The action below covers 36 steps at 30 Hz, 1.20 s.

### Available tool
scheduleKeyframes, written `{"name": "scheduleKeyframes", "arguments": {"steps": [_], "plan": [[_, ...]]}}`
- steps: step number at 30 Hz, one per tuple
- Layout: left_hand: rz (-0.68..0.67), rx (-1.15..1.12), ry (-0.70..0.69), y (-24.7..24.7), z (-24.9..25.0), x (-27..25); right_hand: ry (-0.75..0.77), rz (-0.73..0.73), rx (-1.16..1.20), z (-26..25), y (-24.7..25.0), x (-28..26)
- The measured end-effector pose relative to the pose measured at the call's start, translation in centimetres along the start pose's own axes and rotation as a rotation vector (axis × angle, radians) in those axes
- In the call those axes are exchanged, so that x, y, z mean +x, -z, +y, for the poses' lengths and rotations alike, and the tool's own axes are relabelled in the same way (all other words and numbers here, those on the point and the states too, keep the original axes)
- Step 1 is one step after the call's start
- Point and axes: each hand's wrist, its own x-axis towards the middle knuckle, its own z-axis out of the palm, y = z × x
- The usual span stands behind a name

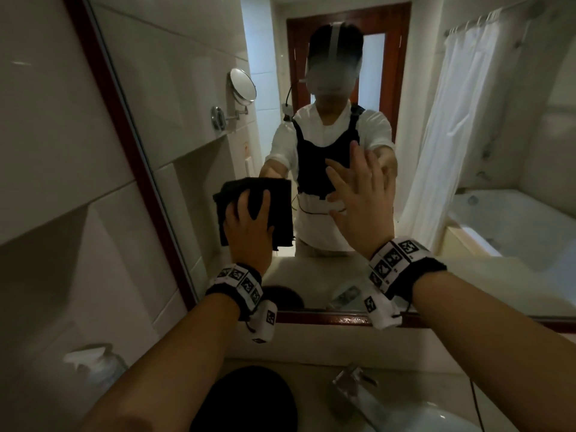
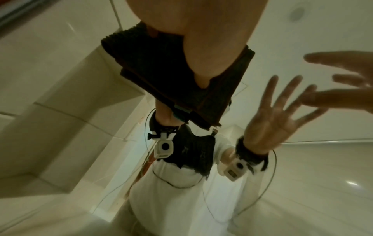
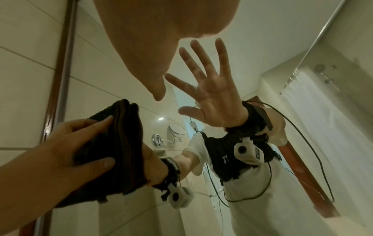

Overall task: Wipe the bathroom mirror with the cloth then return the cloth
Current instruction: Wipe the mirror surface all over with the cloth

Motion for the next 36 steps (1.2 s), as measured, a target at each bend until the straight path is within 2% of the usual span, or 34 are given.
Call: {"name": "scheduleKeyframes", "arguments": {"steps": [6,9,17,20,25,30,36], "plan": [[0.021,-0.043,-0.084,-0.5,-1.5,0.1,-0.149,-0.077,-0.035,-3.0,-2.2,2.2],[0.046,-0.054,-0.121,-0.7,-2.4,0.0,-0.148,-0.093,-0.046,-2.9,-2.9,2.2],[0.098,-0.031,-0.015,-0.2,-8.7,1.3,-0.146,-0.103,-0.054,-2.7,-2.9,1.9],[0.086,-0.037,-0.033,0.3,-10.9,1.4,-0.152,-0.104,-0.051,-2.8,-3.0,2.0],[0.034,-0.156,0.08,0.6,-12.3,-0.1,-0.158,-0.102,-0.048,-2.7,-3.0,1.9],[0.025,-0.133,0.051,-1.0,-13.8,-1.6,-0.147,-0.09,-0.033,-2.7,-3.0,1.8],[0.008,-0.091,0.018,-0.3,-14.3,-0.1,-0.15,-0.089,-0.029,-2.6,-3.0,1.9]]}}
